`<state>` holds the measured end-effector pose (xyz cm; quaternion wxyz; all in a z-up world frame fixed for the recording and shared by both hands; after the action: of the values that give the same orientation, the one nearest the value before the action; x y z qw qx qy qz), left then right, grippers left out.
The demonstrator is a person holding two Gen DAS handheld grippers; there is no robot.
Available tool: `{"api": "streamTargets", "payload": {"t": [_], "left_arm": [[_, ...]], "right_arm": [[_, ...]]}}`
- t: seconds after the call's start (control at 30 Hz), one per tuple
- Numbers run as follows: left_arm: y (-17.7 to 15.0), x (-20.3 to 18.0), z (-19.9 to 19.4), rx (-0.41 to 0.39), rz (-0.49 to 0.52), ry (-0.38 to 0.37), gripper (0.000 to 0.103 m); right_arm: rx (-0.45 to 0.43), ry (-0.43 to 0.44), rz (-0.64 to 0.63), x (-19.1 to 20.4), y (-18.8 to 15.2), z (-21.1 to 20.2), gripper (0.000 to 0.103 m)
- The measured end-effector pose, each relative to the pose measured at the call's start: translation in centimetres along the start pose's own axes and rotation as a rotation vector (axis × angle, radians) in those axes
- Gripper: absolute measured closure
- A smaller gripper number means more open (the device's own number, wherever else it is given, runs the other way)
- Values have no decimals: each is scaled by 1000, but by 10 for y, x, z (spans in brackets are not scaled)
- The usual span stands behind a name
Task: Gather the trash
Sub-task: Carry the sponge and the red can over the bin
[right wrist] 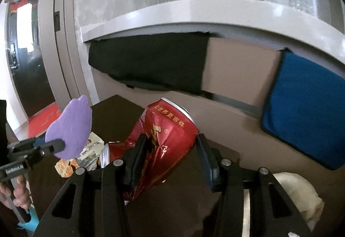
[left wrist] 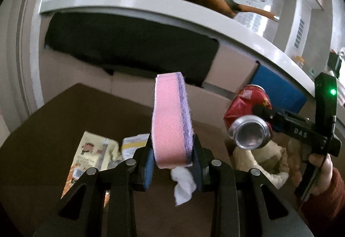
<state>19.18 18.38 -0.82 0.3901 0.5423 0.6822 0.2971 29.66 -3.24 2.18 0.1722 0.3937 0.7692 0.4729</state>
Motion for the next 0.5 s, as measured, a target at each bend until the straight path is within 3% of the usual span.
{"api": "streamTargets", "payload": {"t": [0.27,0.5], "left_arm": [[22,-64,-16,-74,100,-22,71],[29,-143,-20,-113,199,-101,71]], "right_arm": [[-97,-76,1,-24,-9,-63,60],[-183,-164,25,-54,-20,-125,60]]}}
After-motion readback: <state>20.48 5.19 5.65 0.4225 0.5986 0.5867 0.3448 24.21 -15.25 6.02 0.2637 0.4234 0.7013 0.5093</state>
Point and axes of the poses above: each gripper's, at about its wrist camera, not at the fingertips, and z roughly the way its jaws point, x to its left, y to its top, the point moved 1 cm from there along z, roughly the way its jaws point, and after that the axes turned 10 degrees about y, right-handed, at the moved point
